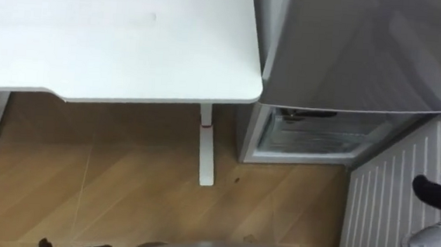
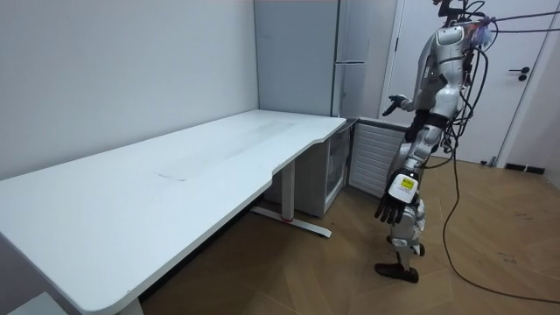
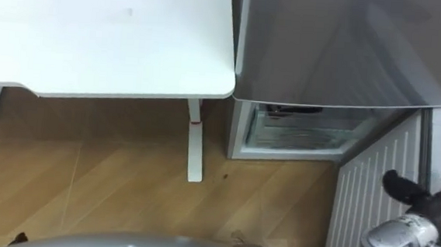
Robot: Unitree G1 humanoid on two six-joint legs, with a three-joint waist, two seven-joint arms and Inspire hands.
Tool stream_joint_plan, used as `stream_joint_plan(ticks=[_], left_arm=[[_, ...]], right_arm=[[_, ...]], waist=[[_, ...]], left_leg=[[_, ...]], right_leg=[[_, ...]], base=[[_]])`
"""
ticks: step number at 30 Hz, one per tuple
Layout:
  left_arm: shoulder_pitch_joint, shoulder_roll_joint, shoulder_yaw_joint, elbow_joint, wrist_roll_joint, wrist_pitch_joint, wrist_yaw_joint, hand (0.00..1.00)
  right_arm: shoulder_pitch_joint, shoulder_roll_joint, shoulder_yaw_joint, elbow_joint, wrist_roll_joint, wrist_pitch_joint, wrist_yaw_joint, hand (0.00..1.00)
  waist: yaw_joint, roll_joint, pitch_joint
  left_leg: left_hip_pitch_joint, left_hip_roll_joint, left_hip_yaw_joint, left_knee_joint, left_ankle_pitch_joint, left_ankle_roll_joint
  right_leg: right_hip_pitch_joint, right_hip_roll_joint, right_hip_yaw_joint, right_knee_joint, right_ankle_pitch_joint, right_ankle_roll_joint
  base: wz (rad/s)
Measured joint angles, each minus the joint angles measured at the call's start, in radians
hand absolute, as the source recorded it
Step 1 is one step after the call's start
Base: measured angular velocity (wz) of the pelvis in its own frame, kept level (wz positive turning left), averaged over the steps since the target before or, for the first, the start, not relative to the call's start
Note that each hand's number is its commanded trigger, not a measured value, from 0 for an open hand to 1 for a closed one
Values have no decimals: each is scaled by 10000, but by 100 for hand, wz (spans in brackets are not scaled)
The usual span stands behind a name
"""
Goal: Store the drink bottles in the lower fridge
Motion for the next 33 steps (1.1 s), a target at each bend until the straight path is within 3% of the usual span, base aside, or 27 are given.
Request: stream_joint_plan(ticks=[5,11,16,19,23,27,29,33], left_arm=[[-99,63,1,34,32,0,-8,0],[-89,89,306,21,-56,9,-4,0],[-18,91,700,39,-59,62,32,0],[24,93,769,39,-54,63,53,0],[20,96,779,37,-48,41,73,0],[105,93,951,46,-153,39,8,0],[177,93,1135,32,-140,41,-127,0],[203,100,1168,18,-121,42,-193,0]], right_arm=[[102,-64,-262,-669,64,-214,-950,0],[468,-61,-511,-546,1030,-266,-1084,0],[483,-31,-1143,1234,2824,-329,-1059,0],[519,-30,-1319,1646,3765,-330,-1083,0],[574,-27,-1533,2508,4780,-334,-1085,0],[516,-45,-2237,3250,6168,-334,-1044,0],[479,-44,-2451,3376,7001,-331,-871,0],[529,-50,-2456,3923,8217,-336,-8,0]], waist=[[2,-132,-9],[-80,-217,-39],[-275,-284,-75],[-352,-284,-43],[-469,-241,-69],[-486,-259,-55],[-463,-200,-17],[-500,-177,-20]], left_leg=[[12,0,2,-98,0,-2],[-6,-2,2,-153,-1,-3],[-26,-3,-9,-185,-2,-6],[-19,10,-5,-195,-11,-19],[10,19,-22,-176,-19,-27],[-37,22,-9,-101,-25,-18],[-33,44,33,-103,-46,-17],[7,48,-3,-108,-47,-18]], right_leg=[[-25,26,73,-47,-1,0],[1,35,63,-171,3,-4],[6,42,87,-190,19,-7],[-31,73,217,-187,24,-15],[17,81,216,-172,26,-20],[-18,84,315,-200,28,-23],[-38,120,364,-220,27,-24],[6,131,360,-209,37,-31]], base=[[0],[0],[0],[-8],[-1],[1],[-6],[-1]])
